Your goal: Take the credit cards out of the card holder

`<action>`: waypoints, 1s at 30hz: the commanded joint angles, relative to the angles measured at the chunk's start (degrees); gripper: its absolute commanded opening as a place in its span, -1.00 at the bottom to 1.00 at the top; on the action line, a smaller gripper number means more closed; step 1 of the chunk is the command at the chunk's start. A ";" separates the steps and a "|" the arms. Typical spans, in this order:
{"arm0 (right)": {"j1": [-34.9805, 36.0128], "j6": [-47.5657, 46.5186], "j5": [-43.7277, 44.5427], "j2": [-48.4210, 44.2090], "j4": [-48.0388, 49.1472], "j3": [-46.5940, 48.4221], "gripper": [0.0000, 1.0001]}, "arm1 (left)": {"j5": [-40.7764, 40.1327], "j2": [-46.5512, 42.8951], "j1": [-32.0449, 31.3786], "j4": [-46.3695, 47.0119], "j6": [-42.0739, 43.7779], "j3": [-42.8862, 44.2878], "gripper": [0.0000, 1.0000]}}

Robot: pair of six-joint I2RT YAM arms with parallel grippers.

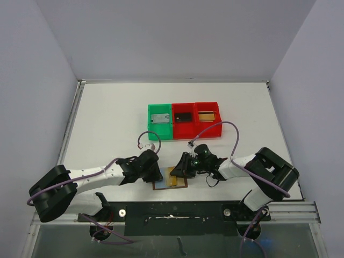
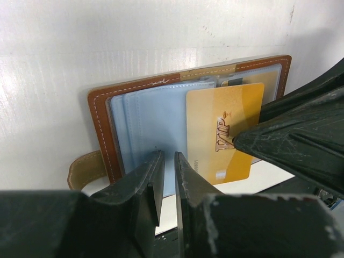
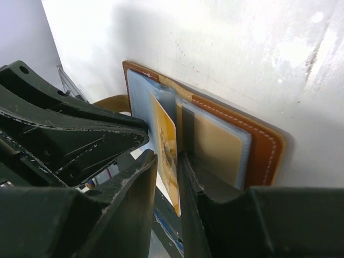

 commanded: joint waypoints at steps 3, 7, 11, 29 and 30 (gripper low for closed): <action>2.82 -0.21 0.57 1.71 2.35 0.44 -0.52 | -0.98 1.17 -0.21 -1.82 1.30 0.50 -0.72; 2.82 1.41 0.89 2.56 3.95 -0.95 -0.62 | -1.00 1.17 -0.25 -1.92 1.12 0.13 -0.72; 2.52 1.32 0.88 1.58 4.03 -1.31 -0.83 | -1.09 0.74 -0.26 -1.93 1.09 -0.41 -0.72; -2.63 -4.49 8.57 -18.64 -16.41 -1.10 -0.96 | -2.61 -4.11 -0.22 -3.83 1.41 1.64 -0.70; -2.61 -4.53 9.06 -19.26 -17.40 -1.05 -0.96 | -2.42 -4.37 -0.21 -3.81 1.58 2.39 -0.67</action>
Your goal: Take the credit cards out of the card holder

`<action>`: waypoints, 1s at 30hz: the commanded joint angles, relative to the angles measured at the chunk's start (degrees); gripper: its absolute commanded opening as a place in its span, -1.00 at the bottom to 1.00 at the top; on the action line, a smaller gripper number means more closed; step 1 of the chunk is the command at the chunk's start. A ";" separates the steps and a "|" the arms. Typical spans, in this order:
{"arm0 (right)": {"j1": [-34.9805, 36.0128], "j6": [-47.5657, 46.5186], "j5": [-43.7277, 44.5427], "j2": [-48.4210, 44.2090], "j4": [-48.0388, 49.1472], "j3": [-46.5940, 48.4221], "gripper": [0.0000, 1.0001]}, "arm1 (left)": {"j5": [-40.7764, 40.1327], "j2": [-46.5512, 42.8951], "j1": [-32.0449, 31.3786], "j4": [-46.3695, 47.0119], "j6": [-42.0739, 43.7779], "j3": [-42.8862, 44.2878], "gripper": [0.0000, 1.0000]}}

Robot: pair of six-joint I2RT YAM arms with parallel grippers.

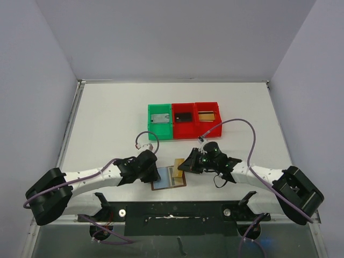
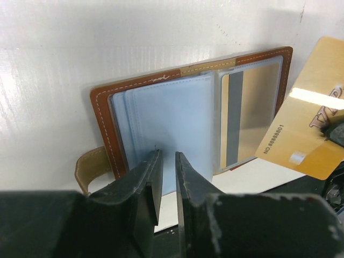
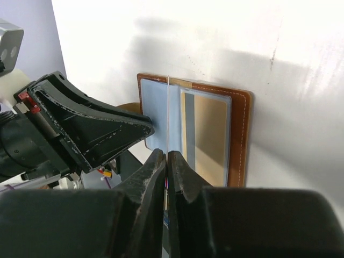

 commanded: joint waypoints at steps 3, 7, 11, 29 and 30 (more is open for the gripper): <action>-0.36 -1.51 5.78 -4.90 -6.94 0.02 -1.00 | 0.23 -2.67 -0.22 0.85 2.29 4.43 -0.59; -0.60 -1.06 9.10 -7.17 -9.69 -0.21 -1.00 | 7.16 -2.00 -0.21 12.66 2.99 3.56 -0.50; -1.02 -0.91 10.78 -9.76 -11.27 -0.48 -1.00 | 13.46 2.40 -0.42 20.12 3.25 3.72 -0.49; -9.50 -13.40 18.80 -22.48 -22.20 5.24 -1.00 | 3.48 2.68 -1.80 11.25 0.91 -1.97 -0.59; -10.57 -14.37 18.58 -22.92 -22.49 5.71 -1.00 | 3.76 3.10 -1.82 12.00 0.90 -2.22 -0.59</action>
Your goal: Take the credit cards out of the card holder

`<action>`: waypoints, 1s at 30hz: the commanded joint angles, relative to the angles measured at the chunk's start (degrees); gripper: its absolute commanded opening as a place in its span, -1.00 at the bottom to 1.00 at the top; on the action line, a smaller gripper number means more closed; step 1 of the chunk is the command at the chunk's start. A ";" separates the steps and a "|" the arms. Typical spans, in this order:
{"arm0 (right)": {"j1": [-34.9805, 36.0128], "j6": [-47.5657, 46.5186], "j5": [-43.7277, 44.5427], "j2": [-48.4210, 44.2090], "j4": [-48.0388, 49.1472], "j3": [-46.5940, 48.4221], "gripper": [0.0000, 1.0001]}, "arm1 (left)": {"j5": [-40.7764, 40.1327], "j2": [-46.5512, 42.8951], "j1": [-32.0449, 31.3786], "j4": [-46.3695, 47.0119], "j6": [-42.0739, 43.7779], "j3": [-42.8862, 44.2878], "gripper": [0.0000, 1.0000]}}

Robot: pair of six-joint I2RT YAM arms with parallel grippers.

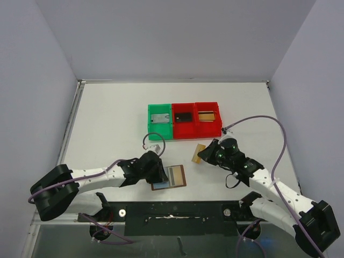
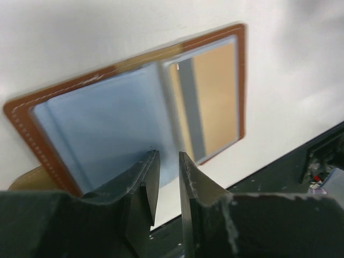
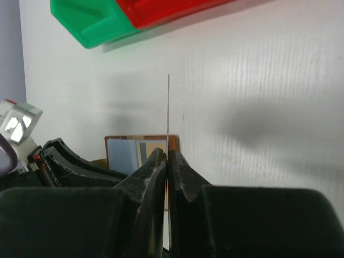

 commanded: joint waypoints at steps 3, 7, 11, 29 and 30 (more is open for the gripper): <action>-6.20 -8.89 1.93 -3.82 -2.46 5.63 -1.00 | -1.96 1.21 -0.11 2.19 -1.17 -2.29 -0.61; -9.67 -14.63 3.44 -5.89 -4.48 8.58 -1.00 | -4.81 0.20 -0.11 -2.20 -1.14 -0.87 -0.62; -12.28 -20.35 5.07 -7.06 -5.96 10.95 -1.00 | -6.46 -2.54 -0.11 -4.88 -0.64 0.17 -0.62; -21.98 -34.55 -2.04 18.34 -12.67 30.30 -1.00 | -9.72 -11.31 3.43 -14.44 5.35 7.27 -0.12; -21.96 -35.00 -2.65 20.62 -13.10 32.01 -1.00 | -9.48 -11.48 4.43 -15.34 6.31 7.43 -0.07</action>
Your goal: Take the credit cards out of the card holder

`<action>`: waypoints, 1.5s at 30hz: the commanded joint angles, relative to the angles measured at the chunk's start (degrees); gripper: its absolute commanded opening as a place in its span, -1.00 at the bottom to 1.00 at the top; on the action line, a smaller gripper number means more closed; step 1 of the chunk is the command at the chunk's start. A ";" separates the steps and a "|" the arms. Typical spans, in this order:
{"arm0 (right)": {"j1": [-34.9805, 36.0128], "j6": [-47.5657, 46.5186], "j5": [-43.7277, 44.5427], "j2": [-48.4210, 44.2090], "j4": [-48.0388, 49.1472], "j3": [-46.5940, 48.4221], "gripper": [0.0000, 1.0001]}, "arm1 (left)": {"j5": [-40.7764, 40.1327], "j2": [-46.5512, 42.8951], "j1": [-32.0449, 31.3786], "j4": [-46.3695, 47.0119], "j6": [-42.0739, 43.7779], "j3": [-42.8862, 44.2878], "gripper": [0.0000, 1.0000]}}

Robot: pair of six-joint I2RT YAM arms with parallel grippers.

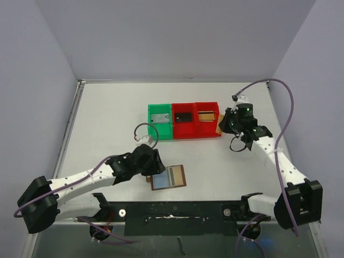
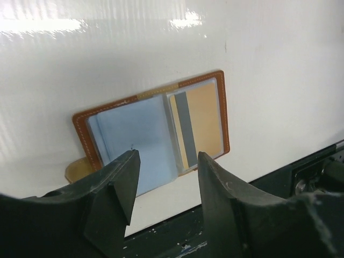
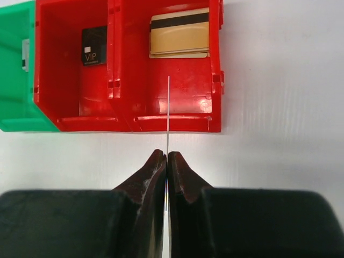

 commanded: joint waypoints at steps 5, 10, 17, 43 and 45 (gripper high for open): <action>-0.25 -4.61 -3.49 15.47 -0.77 12.69 -1.00 | 5.31 -2.49 12.70 -8.00 11.07 7.46 0.15; -0.13 -5.45 -5.19 22.02 -1.52 16.66 -1.00 | 6.77 -3.12 21.41 -14.27 18.20 12.38 0.26; 1.01 -7.10 -7.38 29.10 -1.81 19.96 -1.00 | -6.14 -13.23 27.10 -16.39 22.88 14.83 0.27; 3.37 -19.18 -2.00 23.57 2.63 20.65 -1.00 | -12.36 -16.48 27.54 -12.02 30.38 8.56 0.44; 2.65 -22.07 -3.44 22.95 4.68 20.72 -1.00 | -12.23 -16.77 27.92 -11.83 30.56 8.61 0.44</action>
